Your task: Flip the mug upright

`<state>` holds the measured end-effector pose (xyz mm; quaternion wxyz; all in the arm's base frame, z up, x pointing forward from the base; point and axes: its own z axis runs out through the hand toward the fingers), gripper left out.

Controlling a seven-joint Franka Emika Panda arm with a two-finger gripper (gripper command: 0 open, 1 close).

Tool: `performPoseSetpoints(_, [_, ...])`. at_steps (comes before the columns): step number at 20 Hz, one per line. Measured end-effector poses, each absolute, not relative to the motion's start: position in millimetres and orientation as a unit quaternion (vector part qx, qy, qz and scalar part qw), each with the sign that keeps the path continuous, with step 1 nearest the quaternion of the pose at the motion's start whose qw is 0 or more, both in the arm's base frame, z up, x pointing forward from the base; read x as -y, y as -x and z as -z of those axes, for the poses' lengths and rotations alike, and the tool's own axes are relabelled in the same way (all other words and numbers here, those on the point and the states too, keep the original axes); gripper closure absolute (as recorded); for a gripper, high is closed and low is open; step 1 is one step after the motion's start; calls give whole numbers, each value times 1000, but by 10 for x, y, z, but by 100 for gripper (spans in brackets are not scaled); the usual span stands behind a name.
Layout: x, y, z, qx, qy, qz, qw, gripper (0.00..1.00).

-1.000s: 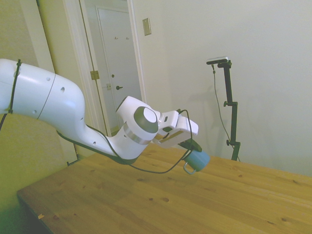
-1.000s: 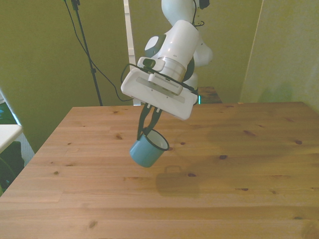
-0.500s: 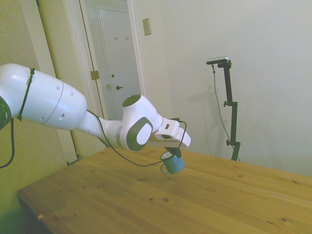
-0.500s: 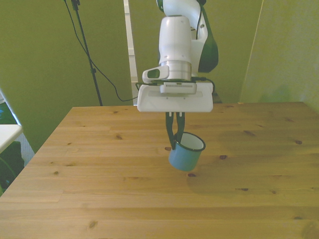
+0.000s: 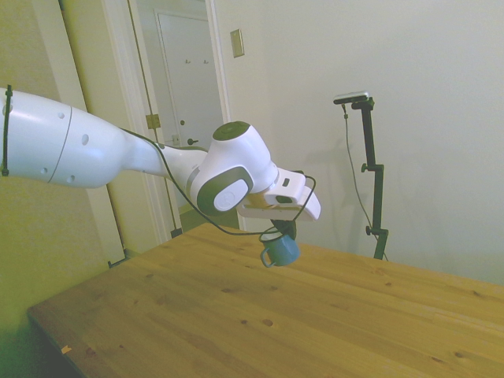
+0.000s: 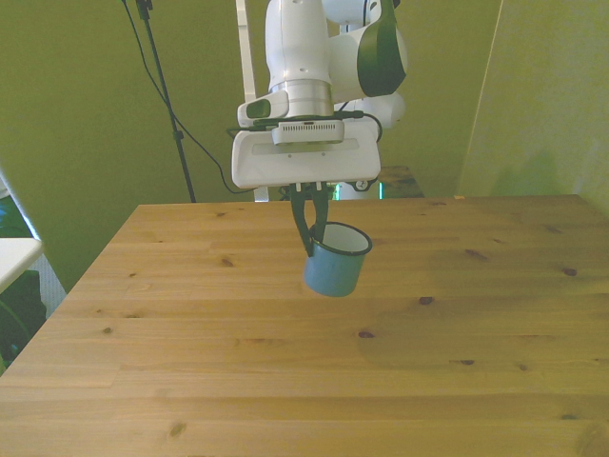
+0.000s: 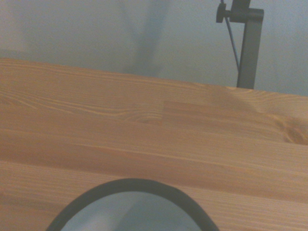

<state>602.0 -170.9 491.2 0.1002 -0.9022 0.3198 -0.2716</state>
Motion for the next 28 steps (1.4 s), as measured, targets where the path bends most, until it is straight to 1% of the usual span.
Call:
performPoseSetpoints(10, [1683, -6049, -4786, -318, 907, 263, 87, 100])
performPoseSetpoints(17, [1735, -6124, -4468, -323, 911, 245, 81, 100])
performPoseSetpoints(28, [1789, -6309, -4157, -318, 912, 245, 84, 100])
